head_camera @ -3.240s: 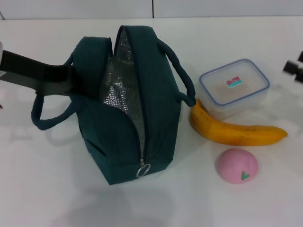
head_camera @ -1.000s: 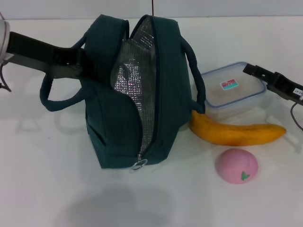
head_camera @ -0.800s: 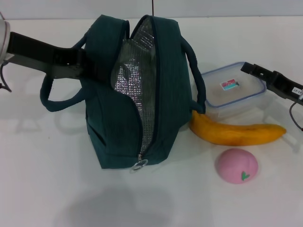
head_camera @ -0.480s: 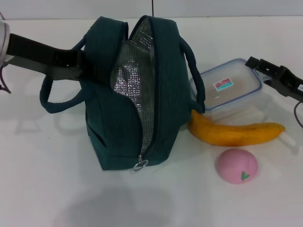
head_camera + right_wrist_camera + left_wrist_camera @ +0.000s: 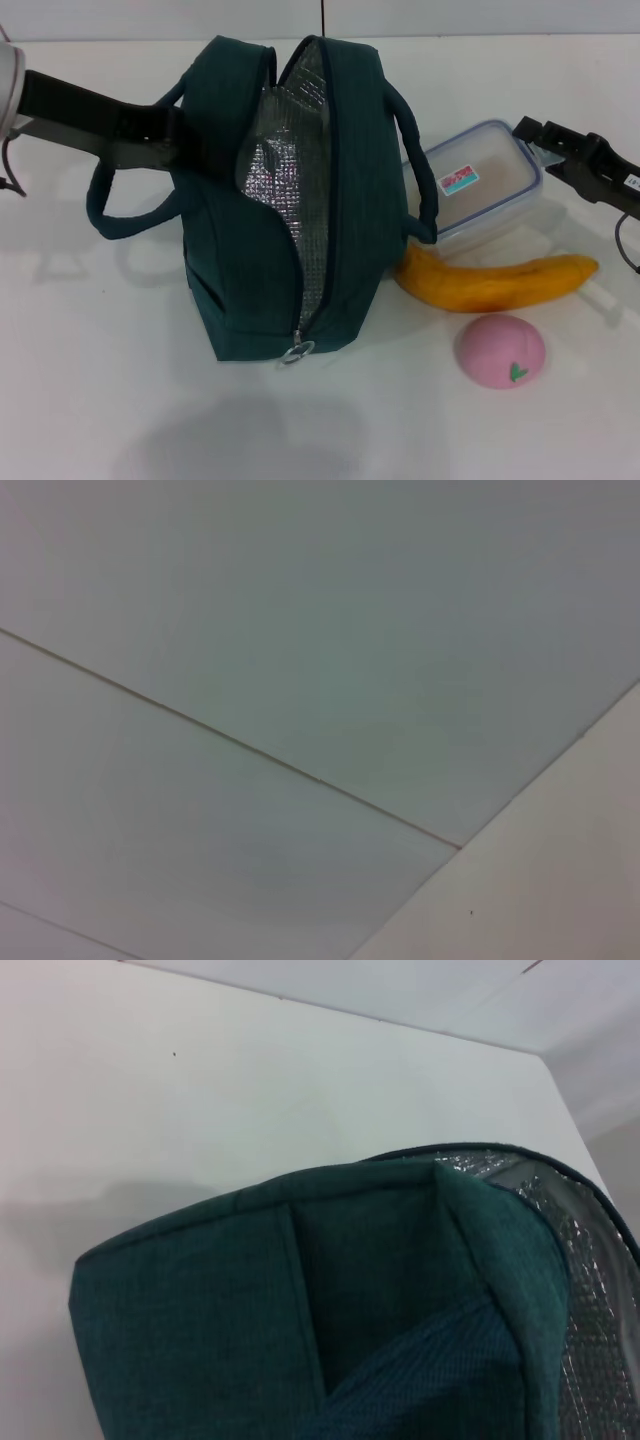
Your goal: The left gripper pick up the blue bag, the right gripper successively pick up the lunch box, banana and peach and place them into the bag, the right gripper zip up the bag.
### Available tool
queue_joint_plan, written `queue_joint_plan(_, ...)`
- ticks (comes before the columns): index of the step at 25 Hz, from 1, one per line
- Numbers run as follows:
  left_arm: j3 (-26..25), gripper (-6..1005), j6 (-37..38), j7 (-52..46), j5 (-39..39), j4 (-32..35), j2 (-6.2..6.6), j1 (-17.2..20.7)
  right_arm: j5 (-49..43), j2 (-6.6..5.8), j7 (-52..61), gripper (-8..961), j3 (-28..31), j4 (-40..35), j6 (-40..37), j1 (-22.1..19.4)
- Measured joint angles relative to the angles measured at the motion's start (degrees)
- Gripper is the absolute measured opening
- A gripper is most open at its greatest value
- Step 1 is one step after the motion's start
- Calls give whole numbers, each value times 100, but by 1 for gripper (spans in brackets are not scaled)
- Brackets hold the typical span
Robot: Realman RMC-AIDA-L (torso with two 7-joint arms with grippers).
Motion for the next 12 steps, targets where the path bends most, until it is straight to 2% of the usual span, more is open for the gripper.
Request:
queue_joint_plan(1, 1, 33, 9, 8, 0, 0, -3, 0, 0, 3, 9, 404, 2, 1, 16, 0)
queue_joint_plan(9, 4, 34, 30, 61, -36, 0, -21, 18, 56, 49, 8, 352, 5, 63, 60, -14)
queue_joint_plan(12, 4, 34, 35, 61, -45, 0, -20, 33, 149, 51, -2, 268, 5, 111, 61, -39)
